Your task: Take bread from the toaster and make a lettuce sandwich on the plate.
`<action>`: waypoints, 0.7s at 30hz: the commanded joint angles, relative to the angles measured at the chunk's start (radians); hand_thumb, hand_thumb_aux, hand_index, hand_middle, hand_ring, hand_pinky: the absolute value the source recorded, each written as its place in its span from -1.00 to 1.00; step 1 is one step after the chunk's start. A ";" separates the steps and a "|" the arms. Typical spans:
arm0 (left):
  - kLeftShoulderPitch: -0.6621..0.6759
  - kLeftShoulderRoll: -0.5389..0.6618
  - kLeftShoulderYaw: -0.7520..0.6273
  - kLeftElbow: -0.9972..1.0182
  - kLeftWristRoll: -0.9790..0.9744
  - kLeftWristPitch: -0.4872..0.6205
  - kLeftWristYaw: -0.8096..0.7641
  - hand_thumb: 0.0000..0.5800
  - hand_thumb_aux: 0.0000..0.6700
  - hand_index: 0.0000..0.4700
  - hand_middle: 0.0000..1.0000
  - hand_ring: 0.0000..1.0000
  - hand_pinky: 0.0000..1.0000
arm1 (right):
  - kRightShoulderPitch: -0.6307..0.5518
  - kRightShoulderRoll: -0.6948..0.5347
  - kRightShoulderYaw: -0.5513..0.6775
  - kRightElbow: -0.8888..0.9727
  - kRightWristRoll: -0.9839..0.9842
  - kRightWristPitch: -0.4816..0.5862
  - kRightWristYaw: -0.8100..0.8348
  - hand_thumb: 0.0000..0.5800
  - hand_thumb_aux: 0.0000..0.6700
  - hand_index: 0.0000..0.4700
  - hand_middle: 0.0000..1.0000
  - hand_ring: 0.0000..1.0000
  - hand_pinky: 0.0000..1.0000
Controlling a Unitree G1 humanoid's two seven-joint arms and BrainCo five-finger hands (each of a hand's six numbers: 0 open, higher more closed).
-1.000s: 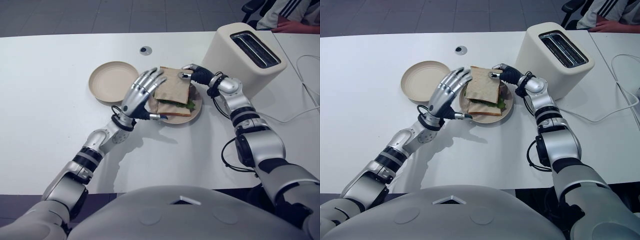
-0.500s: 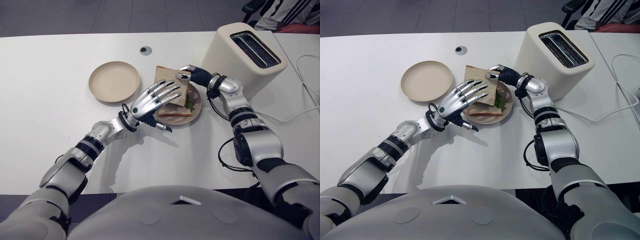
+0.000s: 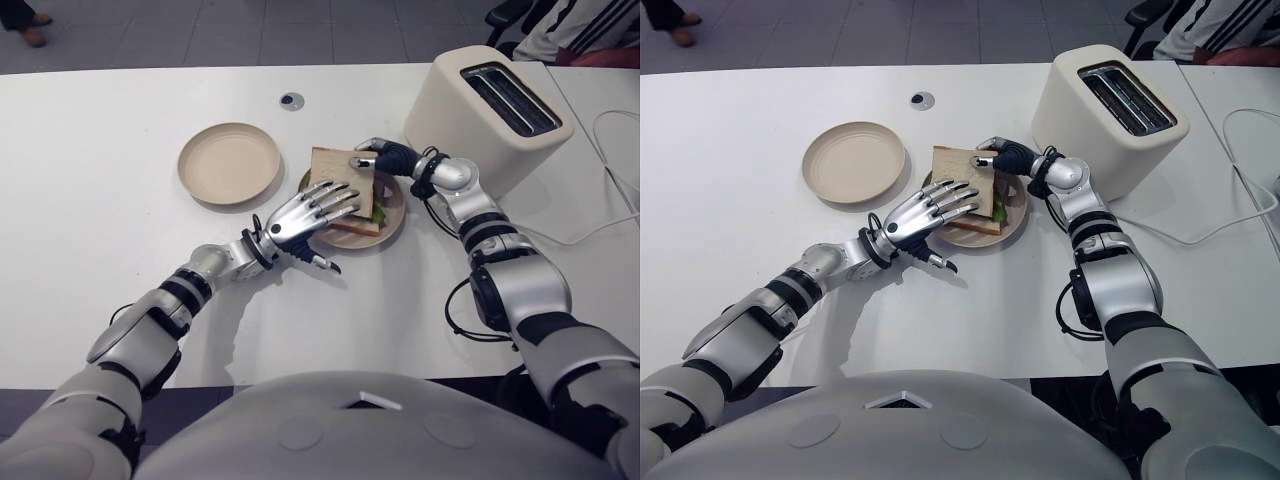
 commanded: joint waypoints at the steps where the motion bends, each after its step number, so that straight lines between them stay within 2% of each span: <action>1: -0.035 -0.046 -0.052 0.174 -0.008 -0.025 -0.095 -1.00 -1.00 -1.00 -1.00 -1.00 -1.00 | 0.006 0.004 0.022 0.023 -0.037 0.005 -0.006 1.00 1.00 1.00 -0.52 -0.52 -0.52; 2: -0.042 -0.055 -0.059 0.219 -0.019 -0.034 -0.121 -1.00 -1.00 -1.00 -1.00 -1.00 -1.00 | 0.009 0.003 0.023 0.017 -0.035 -0.003 0.000 1.00 1.00 1.00 -0.56 -0.56 -0.56; 3: -0.044 -0.062 -0.068 0.255 -0.030 -0.050 -0.151 -1.00 -1.00 -1.00 -1.00 -1.00 -1.00 | 0.015 -0.001 0.023 0.008 -0.032 -0.015 0.012 1.00 1.00 1.00 -0.77 -0.77 -0.77; 4: -0.045 -0.066 -0.076 0.277 -0.038 -0.064 -0.170 -1.00 -1.00 -1.00 -1.00 -1.00 -1.00 | 0.020 -0.006 0.024 -0.001 -0.035 -0.026 0.005 0.81 0.39 0.39 -1.00 -1.00 -1.00; 5: -0.043 -0.067 -0.082 0.291 -0.051 -0.085 -0.188 -1.00 -1.00 -1.00 -1.00 -1.00 -1.00 | 0.023 -0.018 0.025 -0.014 -0.047 -0.050 -0.039 -1.00 -1.00 -1.00 -1.00 -1.00 -1.00; 6: -0.038 -0.064 -0.088 0.293 -0.062 -0.107 -0.200 -0.98 -0.99 -0.99 -1.00 -1.00 -1.00 | 0.022 -0.042 0.034 -0.043 -0.095 -0.085 -0.155 -1.00 -1.00 -1.00 -1.00 -1.00 -1.00; 7: -0.032 -0.058 -0.093 0.288 -0.074 -0.129 -0.210 -0.85 -0.92 -0.92 -1.00 -1.00 -1.00 | 0.017 -0.074 0.045 -0.080 -0.173 -0.098 -0.338 -1.00 -1.00 -1.00 -1.00 -1.00 -1.00; 9: -0.019 -0.041 -0.099 0.273 -0.092 -0.164 -0.225 -0.77 -0.88 -0.88 -1.00 -1.00 -1.00 | 0.022 -0.130 0.053 -0.185 -0.344 -0.064 -0.718 -1.00 -1.00 -1.00 -1.00 -1.00 -1.00; 10: -0.014 -0.034 -0.100 0.267 -0.099 -0.176 -0.229 -0.70 -0.84 -0.84 -1.00 -1.00 -1.00 | 0.035 -0.138 0.044 -0.227 -0.394 -0.039 -0.842 -1.00 -1.00 -1.00 -1.00 -1.00 -1.00; 11: -0.009 -0.028 -0.099 0.260 -0.105 -0.185 -0.233 -0.71 -0.85 -0.85 -1.00 -1.00 -1.00 | 0.050 -0.137 0.037 -0.258 -0.425 -0.021 -0.922 -1.00 -1.00 -1.00 -1.00 -1.00 -1.00; 13: -0.005 -0.024 -0.098 0.250 -0.116 -0.195 -0.241 -0.73 -0.86 -0.86 -1.00 -1.00 -1.00 | 0.097 -0.122 0.036 -0.315 -0.462 -0.009 -1.016 -1.00 -1.00 -1.00 -1.00 -1.00 -1.00; 14: -0.006 -0.024 -0.099 0.248 -0.118 -0.198 -0.244 -0.64 -0.81 -0.81 -1.00 -1.00 -1.00 | 0.131 -0.114 0.038 -0.353 -0.473 -0.009 -1.040 -1.00 -1.00 -1.00 -1.00 -1.00 -1.00; 15: -0.007 -0.025 -0.098 0.247 -0.120 -0.201 -0.246 -0.64 -0.81 -0.81 -1.00 -1.00 -1.00 | 0.164 -0.106 0.041 -0.387 -0.476 -0.012 -1.053 -1.00 -1.00 -1.00 -1.00 -1.00 -1.00; 18: -0.010 -0.021 -0.088 0.211 -0.133 -0.205 -0.225 -0.64 -0.81 -0.81 -1.00 -1.00 -1.00 | 0.295 -0.079 0.051 -0.546 -0.423 -0.039 -1.011 -1.00 -1.00 -1.00 -1.00 -1.00 -1.00; 19: -0.005 -0.018 -0.050 0.159 -0.168 -0.224 -0.180 -0.01 -0.42 -0.42 -1.00 -1.00 -1.00 | 0.360 -0.071 0.062 -0.633 -0.332 -0.074 -0.920 -1.00 -1.00 -1.00 -1.00 -1.00 -1.00; 20: 0.008 -0.021 0.006 0.103 -0.244 -0.268 -0.156 0.67 0.18 0.18 -1.00 -1.00 -1.00 | 0.419 -0.069 0.073 -0.721 -0.229 -0.097 -0.824 -1.00 -1.00 -1.00 -1.00 -1.00 -1.00; 21: 0.035 -0.027 0.069 0.011 -0.457 -0.366 -0.183 1.00 1.00 1.00 -0.51 -0.51 -0.51 | 0.485 -0.081 0.079 -0.831 -0.090 -0.095 -0.712 0.83 0.42 0.42 0.69 0.69 0.69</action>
